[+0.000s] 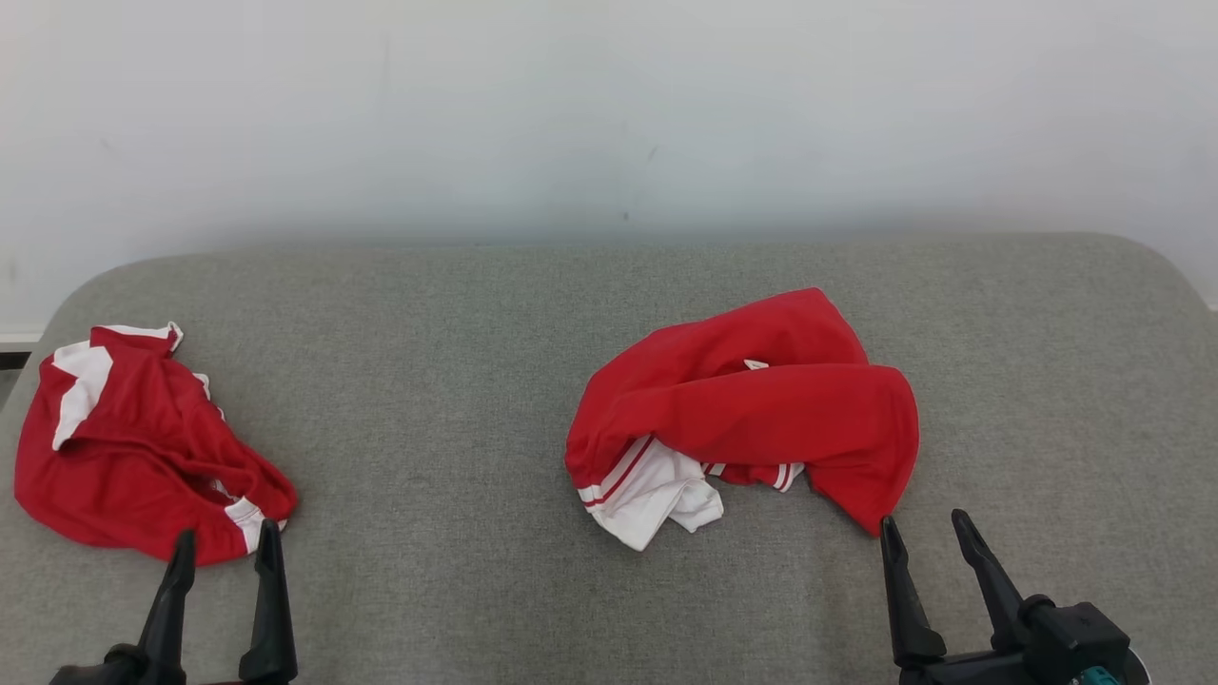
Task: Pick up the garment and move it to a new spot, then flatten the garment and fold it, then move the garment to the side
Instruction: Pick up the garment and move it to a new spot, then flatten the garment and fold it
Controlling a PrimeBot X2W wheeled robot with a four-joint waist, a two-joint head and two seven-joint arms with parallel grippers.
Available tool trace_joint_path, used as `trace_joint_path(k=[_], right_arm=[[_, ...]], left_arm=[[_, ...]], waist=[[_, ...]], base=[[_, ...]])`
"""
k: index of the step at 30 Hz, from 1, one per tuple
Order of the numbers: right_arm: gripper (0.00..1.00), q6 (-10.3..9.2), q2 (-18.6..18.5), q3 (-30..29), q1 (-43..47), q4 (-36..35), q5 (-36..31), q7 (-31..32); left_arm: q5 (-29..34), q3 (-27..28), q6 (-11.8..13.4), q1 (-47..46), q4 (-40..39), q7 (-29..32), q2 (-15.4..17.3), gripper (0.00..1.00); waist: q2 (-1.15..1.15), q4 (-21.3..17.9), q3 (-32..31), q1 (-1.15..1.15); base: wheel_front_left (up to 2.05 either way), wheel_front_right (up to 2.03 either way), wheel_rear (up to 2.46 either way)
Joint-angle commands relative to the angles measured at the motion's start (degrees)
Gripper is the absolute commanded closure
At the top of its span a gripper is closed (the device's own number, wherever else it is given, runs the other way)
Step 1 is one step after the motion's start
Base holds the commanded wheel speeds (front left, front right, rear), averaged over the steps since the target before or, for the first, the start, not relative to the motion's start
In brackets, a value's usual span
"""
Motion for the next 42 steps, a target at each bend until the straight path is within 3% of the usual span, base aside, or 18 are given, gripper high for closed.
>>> trace_joint_path(k=[1,7,26,42], right_arm=[[0.0,-0.12,-0.09,0.08,0.19,0.11,-0.1,-0.39],[0.0,-0.12,-0.09,0.22,0.12,0.26,-0.17,-0.42],[0.0,-0.12,-0.09,0.6,-0.77,0.81,-0.06,-0.42],[0.0,-0.12,-0.09,1.31,-4.23,1.07,0.52,-1.2]], left_arm=[[1.02,0.51,-0.53,-0.64,0.35,-0.04,-0.51,0.0],[2.78,1.94,-1.8,-1.23,0.47,-0.04,-1.62,0.0],[3.57,1.8,-2.25,-2.14,1.41,-0.05,-2.86,0.0],[0.94,-14.85,-2.26,-13.54,11.39,-0.05,0.41,0.0]], waist=[[0.0,-0.07,0.12,0.0],[0.0,-0.09,0.43,0.0],[0.0,-1.15,1.26,0.0],[0.0,-9.1,8.99,0.0]], base=[[0.0,0.0,0.0],[0.0,0.0,0.0],[0.0,0.0,0.0],[0.0,0.0,0.0]])
